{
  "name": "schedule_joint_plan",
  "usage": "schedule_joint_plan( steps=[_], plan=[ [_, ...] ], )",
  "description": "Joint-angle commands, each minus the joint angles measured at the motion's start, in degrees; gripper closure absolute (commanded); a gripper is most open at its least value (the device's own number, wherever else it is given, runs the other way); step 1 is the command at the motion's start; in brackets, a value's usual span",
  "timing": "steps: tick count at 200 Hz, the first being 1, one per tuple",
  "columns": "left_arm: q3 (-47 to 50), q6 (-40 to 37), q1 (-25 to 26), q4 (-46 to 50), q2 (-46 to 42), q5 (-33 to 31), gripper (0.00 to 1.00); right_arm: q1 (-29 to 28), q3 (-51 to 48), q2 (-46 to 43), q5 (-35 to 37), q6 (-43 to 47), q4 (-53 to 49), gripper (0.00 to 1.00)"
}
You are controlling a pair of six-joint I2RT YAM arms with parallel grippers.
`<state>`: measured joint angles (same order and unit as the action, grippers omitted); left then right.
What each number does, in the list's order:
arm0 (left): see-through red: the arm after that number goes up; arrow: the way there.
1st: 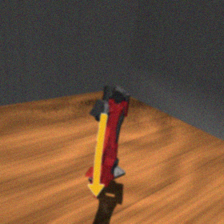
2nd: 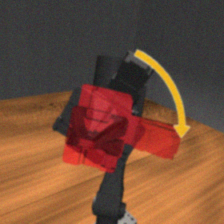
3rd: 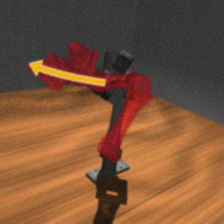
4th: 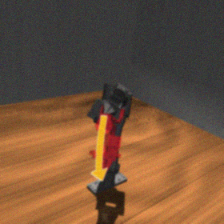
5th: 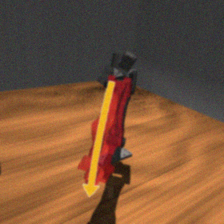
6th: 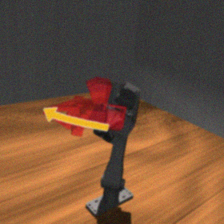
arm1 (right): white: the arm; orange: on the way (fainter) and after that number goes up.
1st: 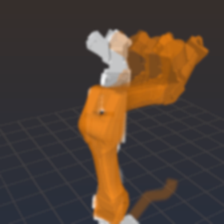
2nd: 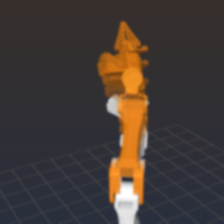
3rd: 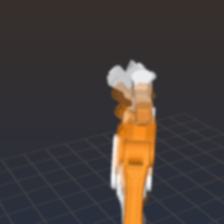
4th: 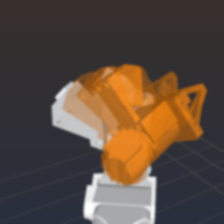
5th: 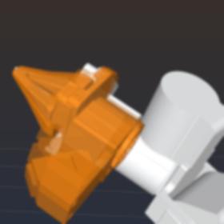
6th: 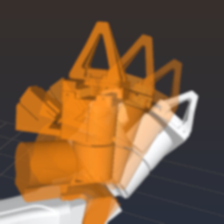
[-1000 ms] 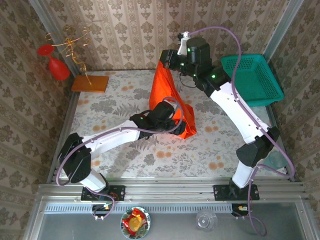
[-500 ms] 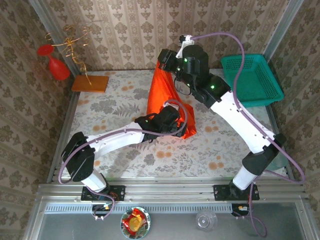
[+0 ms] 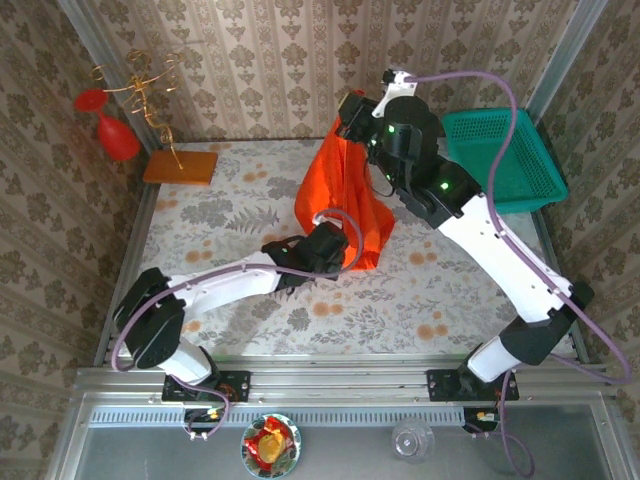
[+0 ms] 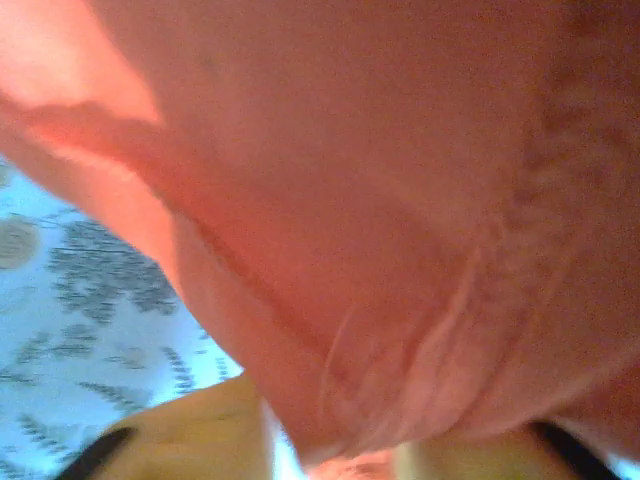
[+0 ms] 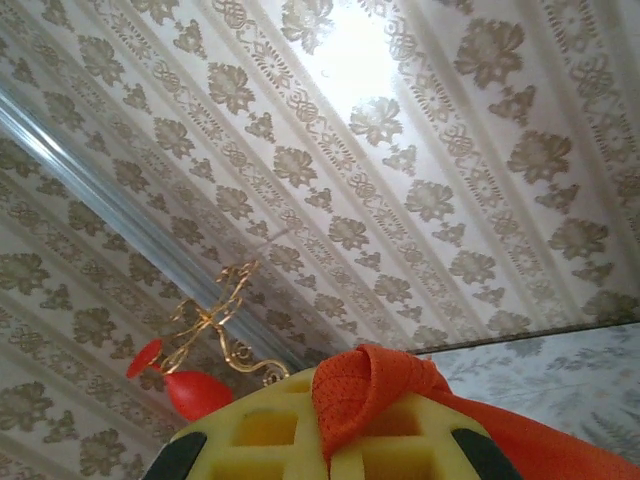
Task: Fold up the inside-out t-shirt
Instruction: Flatten out the T-shirt at the center of the table.
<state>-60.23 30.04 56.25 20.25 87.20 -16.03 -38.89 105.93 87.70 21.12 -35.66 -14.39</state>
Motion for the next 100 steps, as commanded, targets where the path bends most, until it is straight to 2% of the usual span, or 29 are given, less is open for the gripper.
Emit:
schedule_joint_plan(
  steps=[1, 10, 41, 81, 100],
  plan=[
    [1.01, -2.62, -3.7, -0.32, -5.87, 1.21, 0.91, 2.25, -1.59, -4.7, 3.97, 3.09, -1.13, 1.0],
    [0.67, -4.11, -5.73, 0.08, -7.82, 2.48, 1.0, 3.62, -2.69, -5.9, 3.57, 3.26, -2.49, 1.0],
    [-5.18, -10.63, -14.37, 3.82, -13.77, 10.24, 1.0, 9.58, -5.32, -10.68, 0.69, 5.08, -8.08, 1.0],
    [-23.8, -18.38, -26.28, 13.41, -17.04, 21.34, 1.0, 12.17, -3.35, -16.8, 1.15, 15.52, -15.96, 1.0],
    [-34.06, -21.09, -29.63, 17.94, -16.82, 24.94, 1.0, 12.18, -2.62, -20.6, 0.79, 19.36, -18.54, 1.0]
  ],
)
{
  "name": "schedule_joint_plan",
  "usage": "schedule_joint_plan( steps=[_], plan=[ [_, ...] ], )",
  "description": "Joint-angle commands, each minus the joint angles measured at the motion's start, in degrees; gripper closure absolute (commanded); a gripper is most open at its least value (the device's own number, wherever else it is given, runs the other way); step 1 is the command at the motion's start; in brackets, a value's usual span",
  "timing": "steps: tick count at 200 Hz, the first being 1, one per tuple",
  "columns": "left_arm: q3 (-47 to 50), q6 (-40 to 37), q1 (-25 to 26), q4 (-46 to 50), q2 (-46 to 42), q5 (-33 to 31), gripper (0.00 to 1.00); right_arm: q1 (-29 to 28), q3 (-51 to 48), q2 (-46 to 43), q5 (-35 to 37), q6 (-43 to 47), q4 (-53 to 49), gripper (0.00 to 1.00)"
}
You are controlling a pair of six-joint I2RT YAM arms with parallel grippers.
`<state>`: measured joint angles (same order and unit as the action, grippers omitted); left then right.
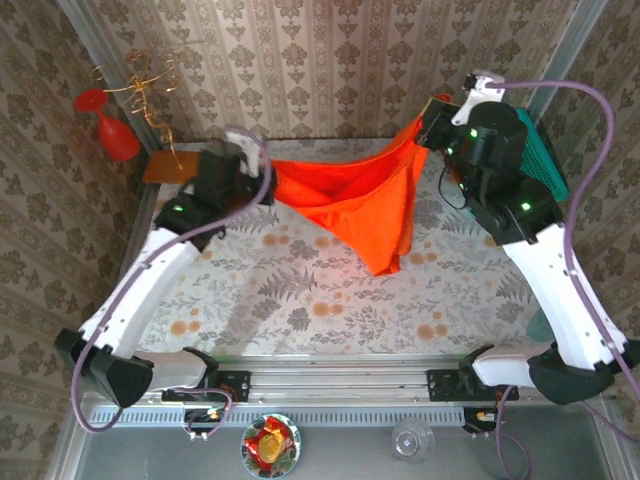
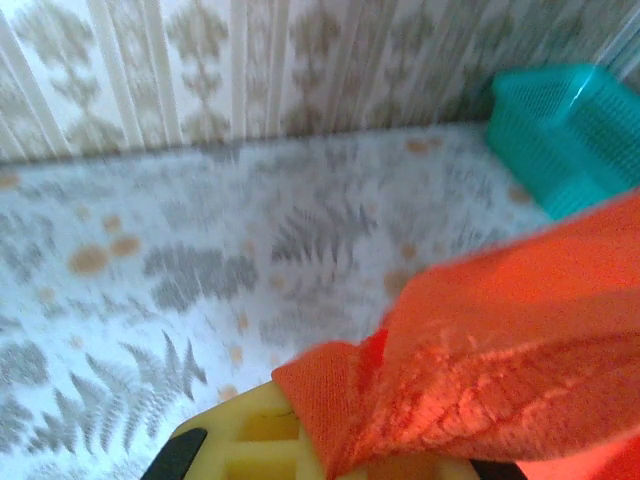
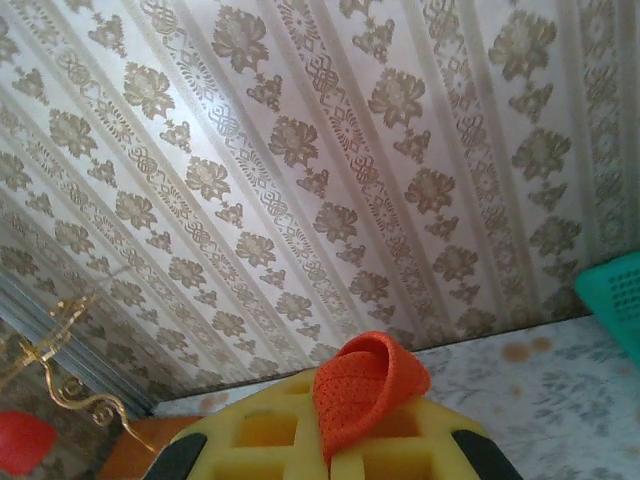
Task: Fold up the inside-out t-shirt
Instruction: Flatten out the T-shirt at the center of the table.
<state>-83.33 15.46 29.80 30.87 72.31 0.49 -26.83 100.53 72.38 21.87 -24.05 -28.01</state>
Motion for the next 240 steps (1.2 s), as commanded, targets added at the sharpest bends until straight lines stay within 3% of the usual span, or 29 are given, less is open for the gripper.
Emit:
schedule_joint_plan(
  steps=[1, 44, 76, 107, 146, 169, 209, 240],
  plan=[
    [-11.45, -6.64, -3.22, 7.56, -1.93, 8.58, 1.0, 0.11, 2.89, -5.43, 0.03, 7.86, -5.02, 1.0],
    [-32.04, -9.3, -6.59, 14.43, 0.6, 12.29, 1.0, 0.11, 4.36, -12.51, -2.17, 10.67, -5.88, 1.0],
    [-36.55, -9.68, -7.16, 14.75, 1.87, 8.91, 1.0, 0.11, 4.6, -12.35, 1.37, 13.12, -4.29, 1.0],
    [-33.46, -9.52, -9.8, 13.52, 5.59, 6.39, 1.0, 2.4, 2.93, -6.87, 3.39, 13.26, -1.43, 1.0],
    [-30.24, -6.19, -15.18, 2.99, 14.07, 11.98, 1.0, 12.14, 1.34, 3.38, -4.7, 6.36, 3.99, 1.0],
    [-38.36, -4.75, -17.26, -0.13, 22.15, 15.6, 1.0, 15.68, 4.29, 11.06, -8.98, 4.14, 8.44, 1.0],
    [-60.93, -3.19, -17.76, 2.53, 32.9, 20.66, 1.0, 18.03, 20.52, 20.45, -13.67, 2.49, 5.11, 1.0],
    [-59.04, -3.87, -17.85, 4.19, 31.07, 20.69, 1.0, 18.39, 23.08, 20.71, -15.39, 2.52, 1.32, 1.0]
  ],
)
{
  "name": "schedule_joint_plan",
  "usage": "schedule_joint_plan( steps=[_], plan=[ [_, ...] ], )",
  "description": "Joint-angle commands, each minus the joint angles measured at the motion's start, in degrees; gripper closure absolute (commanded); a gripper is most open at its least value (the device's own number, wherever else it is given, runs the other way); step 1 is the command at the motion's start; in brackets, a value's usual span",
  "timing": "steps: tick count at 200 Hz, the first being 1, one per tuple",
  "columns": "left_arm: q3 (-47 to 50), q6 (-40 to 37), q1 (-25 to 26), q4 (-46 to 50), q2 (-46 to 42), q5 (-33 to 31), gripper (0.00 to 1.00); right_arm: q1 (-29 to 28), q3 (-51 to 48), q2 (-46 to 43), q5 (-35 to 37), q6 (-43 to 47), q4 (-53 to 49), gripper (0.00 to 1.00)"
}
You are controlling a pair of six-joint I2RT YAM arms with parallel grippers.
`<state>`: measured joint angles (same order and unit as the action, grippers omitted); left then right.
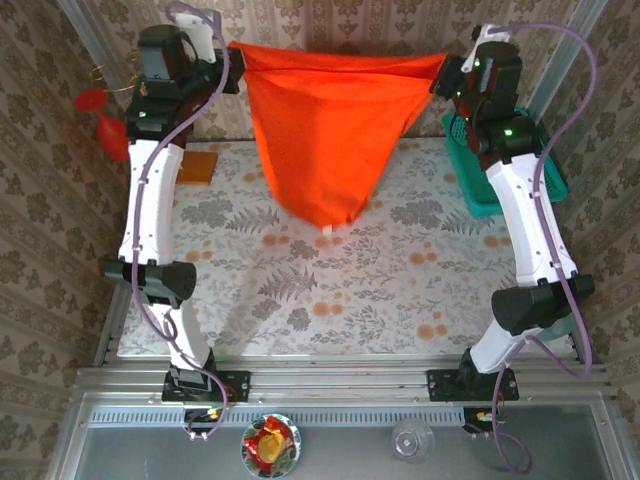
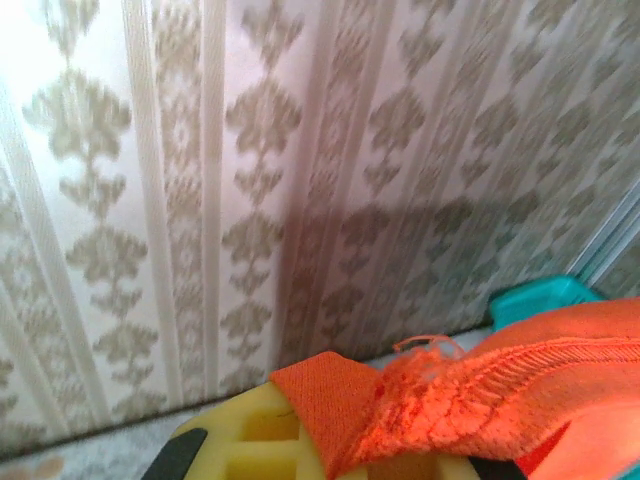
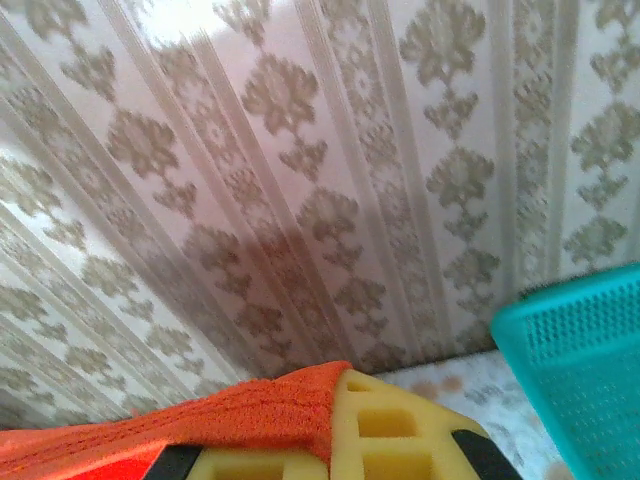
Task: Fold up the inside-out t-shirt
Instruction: Flatten out the T-shirt at the center of the table.
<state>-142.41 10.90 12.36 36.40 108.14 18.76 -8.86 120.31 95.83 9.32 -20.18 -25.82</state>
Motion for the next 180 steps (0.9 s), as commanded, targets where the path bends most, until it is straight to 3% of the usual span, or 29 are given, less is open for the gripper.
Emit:
schedule_joint_plan(
  steps=[1, 26, 70, 107, 134, 154, 180],
  plan=[
    [0.47, 0.61, -0.41, -1.34, -4.99, 2.42, 1.0, 0.47, 3.15, -2.79, -2.92, -1.39, -1.01, 1.0],
    [19.25, 0.4, -0.3, -4.71, -13.5, 2.21, 1.0, 0.69, -6.57, -7.28, -5.26, -2.4, -3.03, 1.0],
    [65.6, 5.18, 0.2, -18.6, -32.29, 1.29, 1.0, 0.61, -41.98, -21.85, -11.82, -7.97, -0.24, 1.0],
    [96.55, 12.13, 2.25, -31.13, -36.62, 0.92, 1.0, -1.57, -68.14, -23.24, -17.59, -13.67, 3.98, 1.0],
    [105.9, 15.17, 3.06, -38.8, -33.34, 1.25, 1.0, -3.78, -76.27, -17.3, -19.33, -14.74, 3.83, 0.93],
    [106.17, 14.62, 4.08, -39.33, -31.07, 2.45, 1.0, -5.33, -76.76, -13.63, -18.96, -13.85, 0.43, 0.84],
    [104.85, 13.7, 5.03, -38.03, -31.03, 2.51, 1.0, -7.58, -74.16, -15.67, -13.73, -11.64, -4.62, 0.73]
  ],
)
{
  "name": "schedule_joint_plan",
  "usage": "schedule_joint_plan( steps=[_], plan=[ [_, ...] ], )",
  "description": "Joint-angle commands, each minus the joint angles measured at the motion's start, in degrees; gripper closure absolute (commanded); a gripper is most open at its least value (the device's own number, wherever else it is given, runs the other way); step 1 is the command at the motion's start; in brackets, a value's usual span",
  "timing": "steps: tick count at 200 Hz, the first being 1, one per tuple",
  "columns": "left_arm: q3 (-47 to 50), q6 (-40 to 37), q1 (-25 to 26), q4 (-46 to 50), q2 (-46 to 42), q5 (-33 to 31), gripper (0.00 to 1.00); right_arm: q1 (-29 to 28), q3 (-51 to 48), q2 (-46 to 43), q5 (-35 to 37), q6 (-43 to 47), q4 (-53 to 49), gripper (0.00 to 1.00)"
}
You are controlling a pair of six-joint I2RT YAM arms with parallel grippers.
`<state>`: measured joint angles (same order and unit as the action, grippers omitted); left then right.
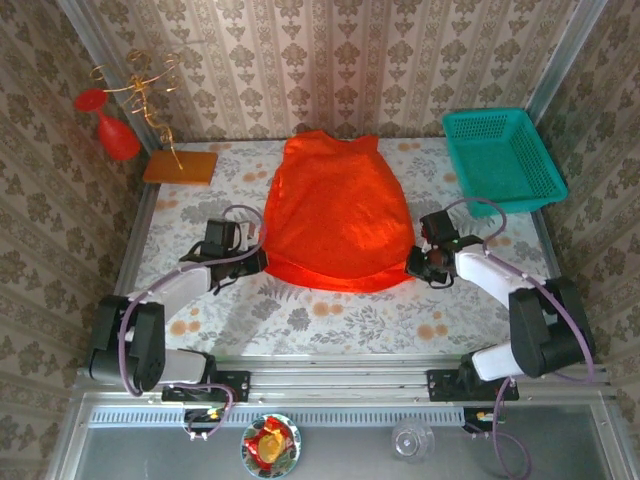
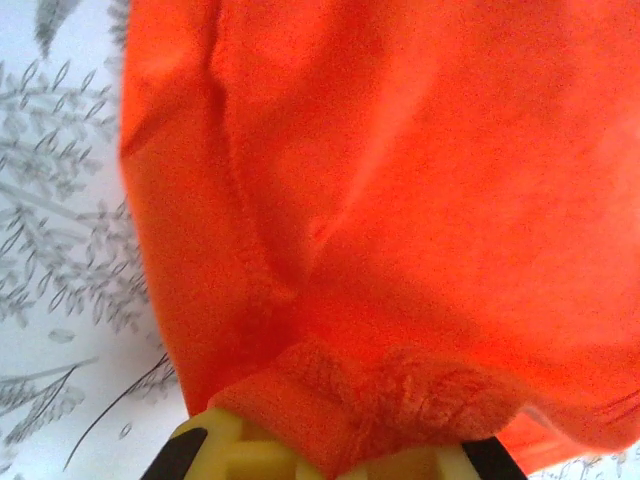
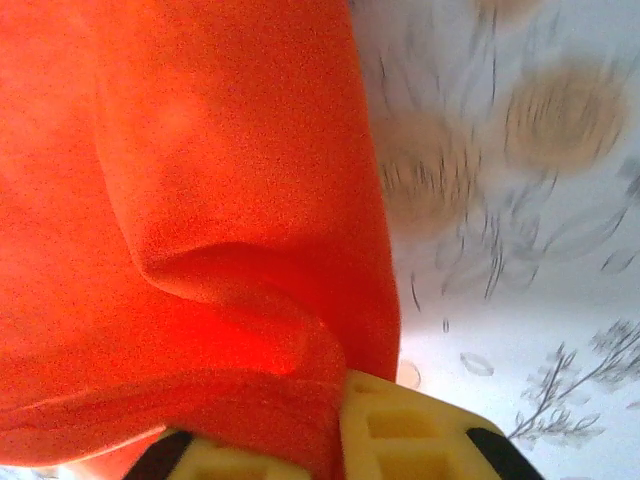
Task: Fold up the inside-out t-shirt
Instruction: Flatten out the T-shirt at the center of the table, then turn the T-shirt inside out at the center of the table.
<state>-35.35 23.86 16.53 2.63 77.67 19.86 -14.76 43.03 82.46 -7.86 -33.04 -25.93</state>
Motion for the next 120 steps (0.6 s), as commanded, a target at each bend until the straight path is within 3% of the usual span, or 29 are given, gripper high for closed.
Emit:
schedule_joint_plan(
  steps=[1, 25, 40, 77, 120],
  plan=[
    [-2.28, 0.74, 0.82, -4.2, -0.62, 1.41, 1.0, -1.72, 3.3, -2.34, 3.59, 1.35, -4.54, 0.73],
    [-3.91, -0.2, 1.04, -1.78, -1.8, 1.24, 1.0, -4.43, 7.82, -5.52, 9.75, 4.62, -10.66, 0.53],
    [-5.27, -0.9, 1.04, 0.43, -1.93, 1.24, 1.0, -6.48, 10.59, -5.9, 11.09, 7.56, -12.46, 0.46],
    [-7.74, -1.89, 1.21, 4.2, -2.09, 1.92, 1.0, -17.32, 14.78, -3.11, 6.57, 22.04, -2.11, 0.43],
    [-8.27, -2.23, 1.22, 5.19, -1.91, 2.12, 1.0, -25.84, 25.42, 12.58, 1.3, 40.13, 3.14, 0.4]
  ],
)
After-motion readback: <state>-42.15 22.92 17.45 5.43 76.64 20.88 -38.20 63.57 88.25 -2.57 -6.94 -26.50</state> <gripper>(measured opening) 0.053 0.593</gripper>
